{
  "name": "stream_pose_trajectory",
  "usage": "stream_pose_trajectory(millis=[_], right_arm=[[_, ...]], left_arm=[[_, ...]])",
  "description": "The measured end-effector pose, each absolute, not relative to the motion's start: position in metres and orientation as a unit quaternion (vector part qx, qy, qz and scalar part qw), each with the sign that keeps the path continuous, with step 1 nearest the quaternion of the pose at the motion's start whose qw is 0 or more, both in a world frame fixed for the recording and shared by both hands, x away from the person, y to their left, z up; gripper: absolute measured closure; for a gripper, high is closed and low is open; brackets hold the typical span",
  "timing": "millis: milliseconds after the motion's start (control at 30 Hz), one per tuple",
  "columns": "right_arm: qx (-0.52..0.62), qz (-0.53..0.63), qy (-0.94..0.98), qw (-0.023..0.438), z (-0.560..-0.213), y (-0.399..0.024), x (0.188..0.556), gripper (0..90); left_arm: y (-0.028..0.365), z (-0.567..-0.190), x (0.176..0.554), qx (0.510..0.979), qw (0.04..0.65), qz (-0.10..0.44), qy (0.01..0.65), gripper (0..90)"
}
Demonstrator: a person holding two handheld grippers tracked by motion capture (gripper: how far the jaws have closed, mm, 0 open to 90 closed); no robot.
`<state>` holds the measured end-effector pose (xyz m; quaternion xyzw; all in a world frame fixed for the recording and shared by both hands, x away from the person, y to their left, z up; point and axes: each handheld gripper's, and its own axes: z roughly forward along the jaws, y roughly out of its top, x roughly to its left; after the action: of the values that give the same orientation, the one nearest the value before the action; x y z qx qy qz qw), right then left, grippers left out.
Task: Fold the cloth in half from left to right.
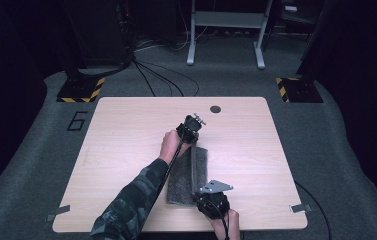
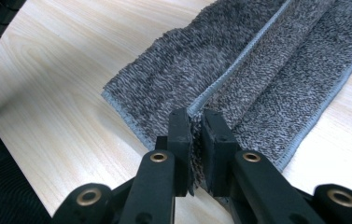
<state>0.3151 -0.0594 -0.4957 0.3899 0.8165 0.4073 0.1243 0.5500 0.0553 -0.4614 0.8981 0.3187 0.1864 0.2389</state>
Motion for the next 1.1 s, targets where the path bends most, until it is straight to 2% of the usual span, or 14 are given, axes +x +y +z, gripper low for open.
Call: stream_pose_trajectory(millis=[133, 200, 233, 367, 467, 567, 667, 767, 1100], right_arm=[[0.391, 0.405, 0.816, 0.13, -0.495, -0.063, 0.314, 82.9], [0.397, 0.402, 0.815, 0.131, -0.494, -0.065, 0.313, 82.4], [0.393, 0.399, 0.817, 0.135, -0.495, -0.066, 0.313, 81.4], [0.406, 0.388, 0.816, 0.139, -0.496, -0.071, 0.31, 77.1], [0.422, 0.375, 0.812, 0.147, -0.498, -0.079, 0.307, 72.2], [0.436, 0.354, 0.812, 0.157, -0.499, -0.09, 0.306, 64.9], [0.458, 0.349, 0.802, 0.156, -0.502, -0.1, 0.306, 58.4], [0.465, 0.348, 0.799, 0.159, -0.501, -0.107, 0.307, 55.9], [0.456, 0.369, 0.794, 0.161, -0.487, -0.106, 0.328, 30.3]], left_arm=[[0.052, -0.46, 0.551, 0.898, 0.24, 0.183, 0.319, 83.3], [0.051, -0.459, 0.551, 0.896, 0.244, 0.182, 0.323, 80.0], [0.05, -0.459, 0.552, 0.895, 0.244, 0.183, 0.326, 74.7], [0.053, -0.456, 0.553, 0.884, 0.253, 0.186, 0.347, 44.2], [0.06, -0.451, 0.552, 0.877, 0.269, 0.183, 0.353, 32.8], [0.068, -0.446, 0.55, 0.874, 0.274, 0.182, 0.357, 25.0], [0.079, -0.443, 0.55, 0.869, 0.277, 0.183, 0.366, 21.2], [0.089, -0.442, 0.55, 0.862, 0.283, 0.185, 0.379, 19.3], [0.122, -0.467, 0.539, 0.863, 0.244, 0.18, 0.404, 18.9]])
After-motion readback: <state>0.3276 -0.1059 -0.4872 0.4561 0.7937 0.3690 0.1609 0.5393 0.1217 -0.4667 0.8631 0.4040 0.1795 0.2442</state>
